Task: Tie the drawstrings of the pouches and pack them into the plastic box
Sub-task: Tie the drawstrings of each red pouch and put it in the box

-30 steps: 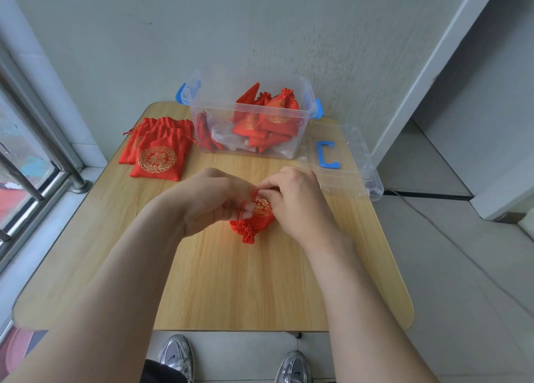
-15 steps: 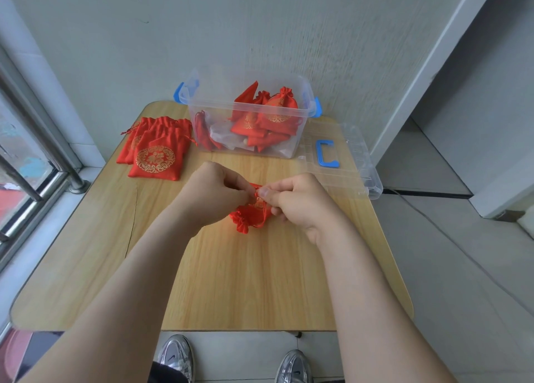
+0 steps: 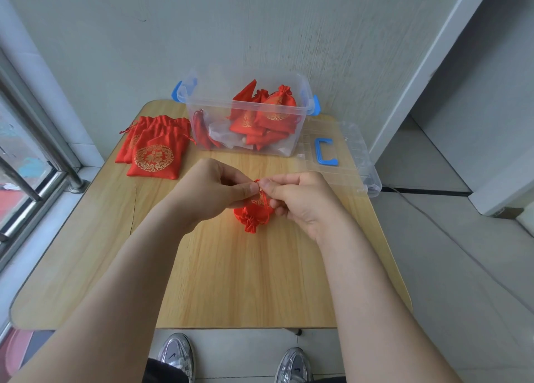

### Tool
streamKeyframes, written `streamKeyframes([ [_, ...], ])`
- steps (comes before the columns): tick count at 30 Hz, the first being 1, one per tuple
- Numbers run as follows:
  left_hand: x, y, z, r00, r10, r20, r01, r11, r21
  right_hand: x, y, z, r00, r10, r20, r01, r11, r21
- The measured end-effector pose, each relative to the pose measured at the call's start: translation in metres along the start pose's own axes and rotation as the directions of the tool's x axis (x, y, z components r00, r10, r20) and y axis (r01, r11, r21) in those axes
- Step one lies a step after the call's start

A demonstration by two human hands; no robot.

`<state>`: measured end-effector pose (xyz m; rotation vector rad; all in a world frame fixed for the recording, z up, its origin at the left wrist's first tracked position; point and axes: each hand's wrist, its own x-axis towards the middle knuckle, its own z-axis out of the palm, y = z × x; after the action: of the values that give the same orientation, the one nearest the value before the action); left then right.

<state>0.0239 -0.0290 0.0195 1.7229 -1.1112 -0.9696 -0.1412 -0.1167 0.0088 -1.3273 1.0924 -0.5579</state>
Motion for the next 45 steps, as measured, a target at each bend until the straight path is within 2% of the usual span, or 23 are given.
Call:
streamKeyframes([
  [2, 0.000, 0.001, 0.001, 0.999, 0.004, -0.040, -0.002, 0.999, 0.047, 0.000, 0.000, 0.000, 1.000, 0.014, 0.021, -0.015, 0.999, 0.040],
  [4, 0.002, 0.001, 0.003, 0.995, -0.023, -0.098, 0.028, 0.998, 0.056, 0.000, 0.001, 0.000, 1.000, 0.001, -0.021, -0.001, 1.000, -0.028],
  [6, 0.006, 0.001, 0.005, 0.982, -0.094, -0.161, 0.082, 0.994, -0.077, 0.001, 0.001, 0.000, 0.996, -0.017, -0.082, 0.006, 0.991, -0.130],
  [9, 0.008, 0.003, 0.004, 0.947, -0.219, -0.237, 0.128, 0.929, -0.347, 0.004, 0.006, 0.000, 0.990, -0.037, -0.137, -0.001, 0.963, -0.268],
  [12, 0.009, 0.001, 0.003, 0.922, -0.255, -0.292, 0.104, 0.888, -0.448, 0.005, 0.007, 0.001, 0.986, -0.053, -0.159, -0.025, 0.893, -0.450],
  [16, 0.012, -0.001, 0.005, 0.922, -0.303, -0.241, 0.146, 0.849, -0.509, 0.004, 0.008, 0.003, 0.987, 0.011, -0.160, -0.107, 0.788, -0.607],
  [23, 0.014, -0.016, 0.000, 0.914, -0.293, -0.281, 0.213, 0.935, -0.284, -0.009, -0.001, 0.003, 0.979, 0.051, -0.197, -0.186, 0.618, -0.764],
  [29, 0.014, -0.019, 0.004, 0.918, -0.269, -0.291, 0.250, 0.963, -0.101, -0.015, -0.002, 0.005, 0.984, -0.010, -0.180, -0.148, 0.530, -0.835],
  [32, 0.013, -0.018, 0.005, 0.924, -0.254, -0.286, 0.257, 0.966, -0.029, -0.015, 0.000, 0.006, 0.985, -0.072, -0.156, -0.094, 0.536, -0.839],
  [39, 0.009, -0.023, 0.001, 0.923, -0.098, -0.372, 0.210, 0.939, 0.274, -0.019, 0.000, 0.010, 0.988, -0.123, -0.092, -0.013, 0.531, -0.848],
  [42, 0.006, -0.020, -0.005, 0.969, 0.045, -0.243, 0.092, 0.848, 0.523, -0.018, 0.002, 0.012, 0.981, -0.195, -0.015, 0.092, 0.529, -0.844],
  [45, 0.000, -0.017, -0.005, 0.997, 0.054, -0.058, -0.004, 0.766, 0.643, -0.017, 0.005, 0.014, 0.964, -0.260, 0.062, 0.194, 0.521, -0.831],
])
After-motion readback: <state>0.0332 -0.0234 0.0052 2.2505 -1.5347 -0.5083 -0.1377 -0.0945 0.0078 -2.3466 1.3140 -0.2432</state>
